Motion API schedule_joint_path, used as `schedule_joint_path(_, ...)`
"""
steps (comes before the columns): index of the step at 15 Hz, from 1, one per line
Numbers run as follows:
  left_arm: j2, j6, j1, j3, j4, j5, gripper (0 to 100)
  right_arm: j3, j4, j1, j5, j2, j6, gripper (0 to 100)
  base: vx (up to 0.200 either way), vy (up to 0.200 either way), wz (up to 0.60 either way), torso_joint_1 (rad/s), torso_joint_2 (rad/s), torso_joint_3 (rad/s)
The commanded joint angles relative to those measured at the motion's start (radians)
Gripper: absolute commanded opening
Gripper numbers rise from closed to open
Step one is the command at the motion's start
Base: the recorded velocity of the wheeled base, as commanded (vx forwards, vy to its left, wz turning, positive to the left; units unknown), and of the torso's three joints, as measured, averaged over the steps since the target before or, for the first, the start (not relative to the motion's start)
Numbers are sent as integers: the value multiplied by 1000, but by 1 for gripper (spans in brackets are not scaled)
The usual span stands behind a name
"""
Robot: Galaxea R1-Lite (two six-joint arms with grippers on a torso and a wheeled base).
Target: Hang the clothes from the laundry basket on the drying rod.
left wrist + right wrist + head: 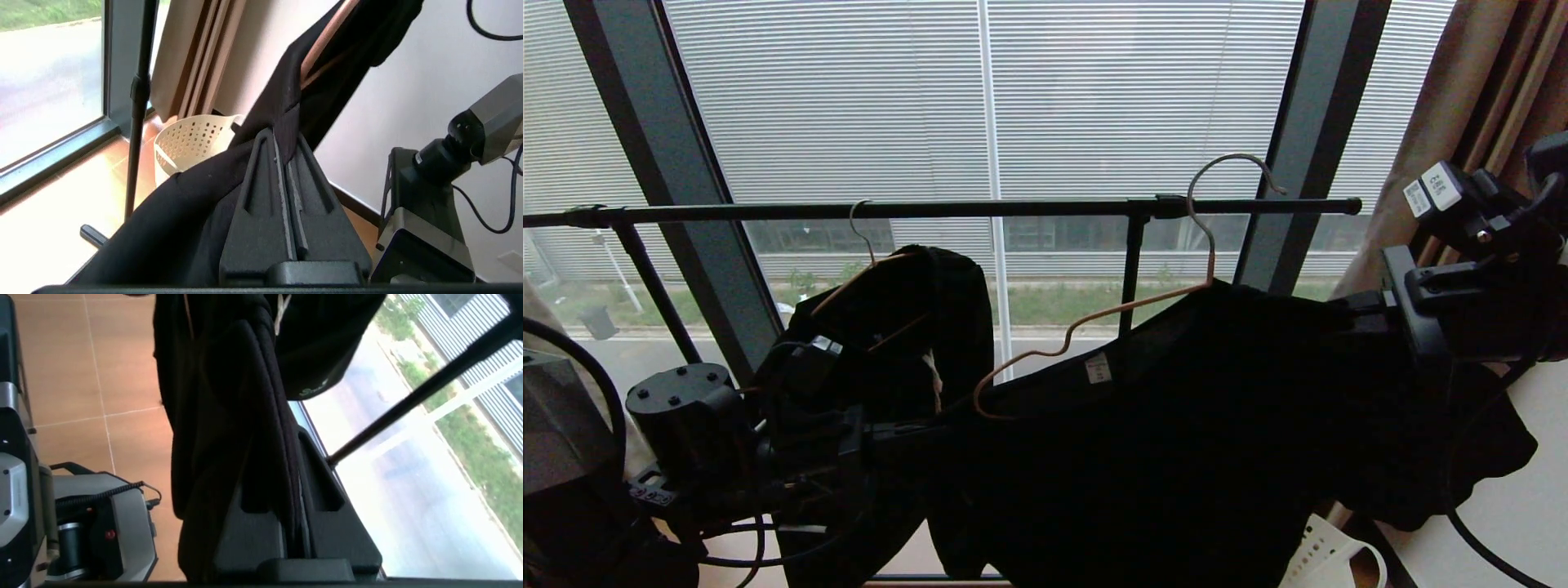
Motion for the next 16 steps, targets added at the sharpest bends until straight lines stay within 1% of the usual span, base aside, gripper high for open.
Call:
schedule_joint_path(1,-12,0,0,2,-1,0,0,4,-1,0,-6,-1,-1,0,0,0,0,0,0,0)
schedule_joint_path(3,-15,-2,0,2,-1,-2,0,4,-2,0,-15,1,-3,0,0,0,0,0,0,0)
schedule_joint_path(5,-22,-2,0,3,-1,-2,0,10,-2,0,-49,4,-7,0,0,0,0,0,0,0)
schedule_joint_path(7,-32,-3,0,5,-1,-2,0,37,-39,4,-74,9,-12,0,0,0,0,0,0,0)
schedule_joint_path(9,-43,-6,0,6,-1,-3,0,77,-103,6,-75,12,-7,0,0,0,0,0,0,0)
schedule_joint_path(13,-54,-12,0,3,-1,-2,0,108,-114,24,-69,13,-4,0,0,0,0,0,0,0)
schedule_joint_path(15,-72,-12,2,-18,-1,0,0,151,-123,53,-64,6,6,0,0,0,0,0,0,0)
schedule_joint_path(16,-84,-12,9,-24,-1,1,0,171,-146,56,-64,2,19,0,0,0,0,0,0,0)
